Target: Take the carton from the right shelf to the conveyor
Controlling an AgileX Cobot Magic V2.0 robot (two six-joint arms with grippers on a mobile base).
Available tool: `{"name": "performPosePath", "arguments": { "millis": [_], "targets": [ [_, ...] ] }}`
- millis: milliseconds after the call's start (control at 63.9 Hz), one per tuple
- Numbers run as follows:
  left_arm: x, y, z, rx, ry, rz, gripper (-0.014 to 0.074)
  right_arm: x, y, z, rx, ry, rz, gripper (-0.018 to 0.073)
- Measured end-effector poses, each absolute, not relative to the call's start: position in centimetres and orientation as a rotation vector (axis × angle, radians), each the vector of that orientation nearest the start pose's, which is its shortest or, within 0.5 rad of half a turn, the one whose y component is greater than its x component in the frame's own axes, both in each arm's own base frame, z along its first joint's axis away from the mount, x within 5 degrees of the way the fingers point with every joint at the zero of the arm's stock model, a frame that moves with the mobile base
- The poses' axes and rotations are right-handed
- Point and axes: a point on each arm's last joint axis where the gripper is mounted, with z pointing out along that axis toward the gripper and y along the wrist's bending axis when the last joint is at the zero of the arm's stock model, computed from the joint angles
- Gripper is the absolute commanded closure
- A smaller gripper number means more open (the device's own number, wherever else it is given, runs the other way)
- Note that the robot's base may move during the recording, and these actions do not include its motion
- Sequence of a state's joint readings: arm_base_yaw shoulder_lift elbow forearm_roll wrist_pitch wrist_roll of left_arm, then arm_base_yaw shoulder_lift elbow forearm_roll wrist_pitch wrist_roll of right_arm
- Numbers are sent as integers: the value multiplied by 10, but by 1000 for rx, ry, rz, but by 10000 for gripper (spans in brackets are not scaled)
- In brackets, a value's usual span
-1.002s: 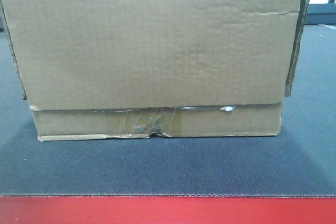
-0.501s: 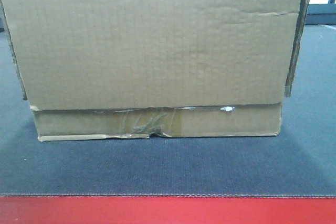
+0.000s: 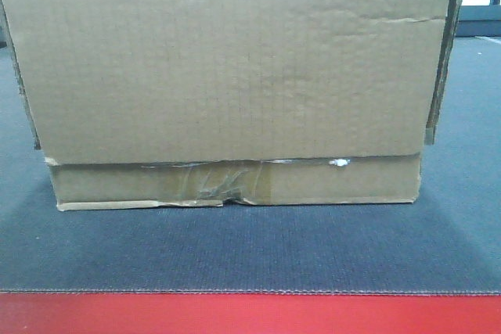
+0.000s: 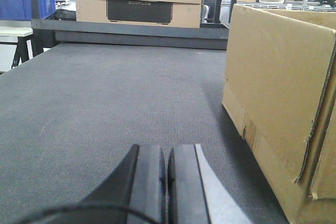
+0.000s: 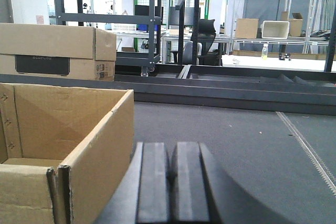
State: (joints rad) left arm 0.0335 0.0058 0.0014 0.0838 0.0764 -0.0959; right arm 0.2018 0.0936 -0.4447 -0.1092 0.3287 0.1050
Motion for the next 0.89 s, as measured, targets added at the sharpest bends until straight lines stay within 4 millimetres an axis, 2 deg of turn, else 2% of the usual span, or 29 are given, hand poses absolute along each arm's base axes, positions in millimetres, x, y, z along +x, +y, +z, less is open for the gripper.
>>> {"name": "performPosePath", "arguments": {
  "millis": [548, 689, 892],
  "targets": [
    [57, 2, 205, -41, 1566, 22, 582, 32, 1, 321, -79, 1468, 90, 627],
    [57, 2, 205, -41, 1566, 22, 582, 40, 1, 301, -19, 1524, 31, 627],
    [57, 2, 205, -41, 1566, 22, 582, 52, 0, 249, 29, 1543, -2, 627]
  ]
}}
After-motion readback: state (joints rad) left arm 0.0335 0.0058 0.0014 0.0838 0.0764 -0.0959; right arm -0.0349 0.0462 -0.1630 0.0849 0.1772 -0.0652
